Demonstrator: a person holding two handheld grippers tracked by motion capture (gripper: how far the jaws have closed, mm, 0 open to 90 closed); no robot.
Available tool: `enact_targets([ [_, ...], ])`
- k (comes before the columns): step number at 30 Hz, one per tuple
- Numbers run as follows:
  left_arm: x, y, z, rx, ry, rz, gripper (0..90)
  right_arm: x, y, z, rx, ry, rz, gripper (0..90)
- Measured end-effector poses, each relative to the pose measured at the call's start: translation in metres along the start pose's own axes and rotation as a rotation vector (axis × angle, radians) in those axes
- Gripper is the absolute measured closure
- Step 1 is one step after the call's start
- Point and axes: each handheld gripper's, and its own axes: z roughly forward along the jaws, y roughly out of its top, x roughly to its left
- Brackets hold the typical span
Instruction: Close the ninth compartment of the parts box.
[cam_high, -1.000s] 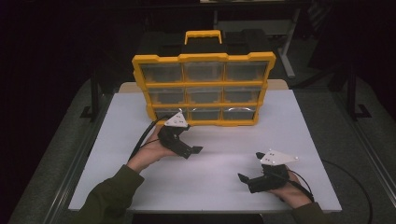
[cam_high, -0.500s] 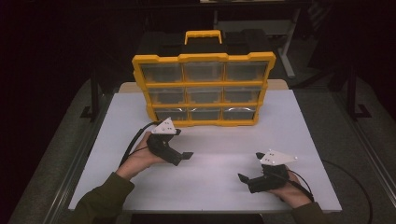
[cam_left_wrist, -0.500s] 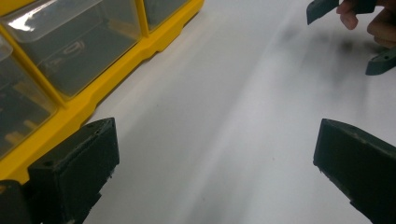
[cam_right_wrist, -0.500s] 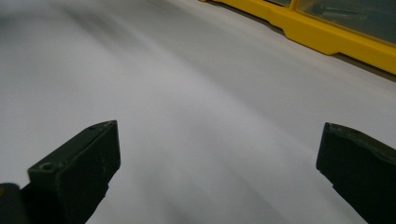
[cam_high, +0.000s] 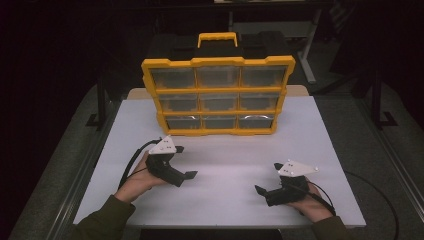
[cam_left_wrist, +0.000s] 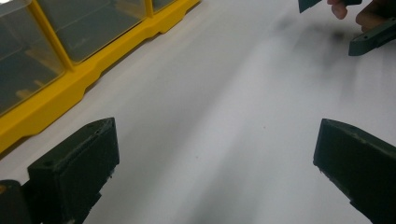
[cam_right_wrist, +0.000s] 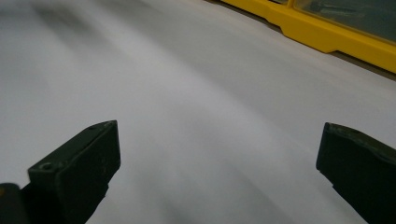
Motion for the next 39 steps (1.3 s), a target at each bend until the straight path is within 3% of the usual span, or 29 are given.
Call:
enact_targets([
  [13,-0.002,-0.031,-0.015,-0.018,0.033,-0.036,0.1,0.001,-0.001,0.000,0.004,-0.004,0.007,0.0],
  [30,-0.003,-0.062,-0.038,-0.052,0.070,-0.053,0.1,0.002,-0.001,0.000,0.009,-0.003,0.004,0.0],
  [39,-0.005,-0.078,-0.046,-0.043,0.090,-0.064,0.1,0.002,-0.002,0.001,0.009,-0.003,0.004,0.0],
])
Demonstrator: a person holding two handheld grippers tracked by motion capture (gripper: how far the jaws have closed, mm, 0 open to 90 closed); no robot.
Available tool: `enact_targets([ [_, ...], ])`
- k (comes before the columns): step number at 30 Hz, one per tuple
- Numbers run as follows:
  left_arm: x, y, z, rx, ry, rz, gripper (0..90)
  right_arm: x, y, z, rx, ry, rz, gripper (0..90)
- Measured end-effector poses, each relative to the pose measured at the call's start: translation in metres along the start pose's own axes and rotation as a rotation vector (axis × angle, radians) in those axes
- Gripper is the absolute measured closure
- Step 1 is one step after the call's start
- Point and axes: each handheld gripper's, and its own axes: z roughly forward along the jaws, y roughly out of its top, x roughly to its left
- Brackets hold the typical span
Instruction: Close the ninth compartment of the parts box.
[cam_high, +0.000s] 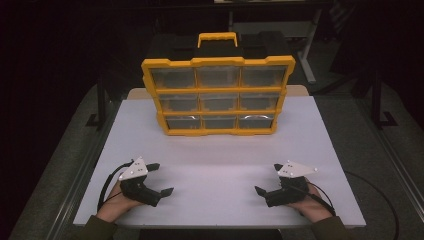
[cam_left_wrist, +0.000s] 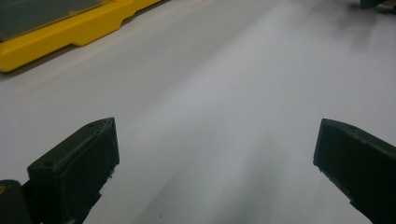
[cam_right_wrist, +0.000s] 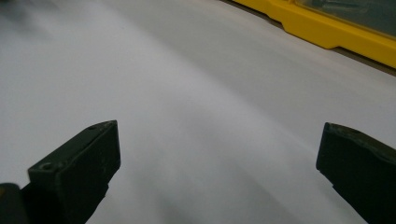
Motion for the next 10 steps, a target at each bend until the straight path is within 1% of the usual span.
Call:
enact_targets([
  [1,0.0005,-0.0012,-0.0005,0.002,0.003,0.007,0.1,-0.0002,-0.0001,0.0000,0.000,-0.001,0.000,0.0],
  [3,0.0008,-0.0038,-0.0017,0.004,0.006,0.002,0.1,-0.0003,-0.0002,-0.0001,0.000,-0.001,-0.001,0.0],
  [4,0.0013,-0.0048,-0.0025,0.010,0.008,0.008,0.1,-0.0002,-0.0004,-0.0002,0.002,-0.002,0.000,0.0],
  [5,0.0009,-0.0058,-0.0027,0.009,0.008,-0.003,0.1,-0.0001,-0.0005,-0.0002,0.004,-0.001,0.000,0.0],
  [6,0.0016,-0.0066,-0.0031,0.014,0.005,0.001,0.1,0.0000,-0.0007,-0.0001,0.005,-0.001,-0.001,0.0],
  [8,0.0016,-0.0082,-0.0021,0.015,0.006,-0.010,0.1,-0.0006,-0.0010,0.0003,0.005,0.000,-0.009,0.0],
  [9,0.0022,-0.0087,-0.0012,0.023,0.005,-0.010,0.1,-0.0007,-0.0012,0.0004,0.007,-0.002,-0.010,0.0],
  [10,0.0026,-0.0094,0.0001,0.048,0.006,-0.015,0.1,-0.0004,-0.0014,0.0003,0.011,-0.003,-0.004,0.0],
])
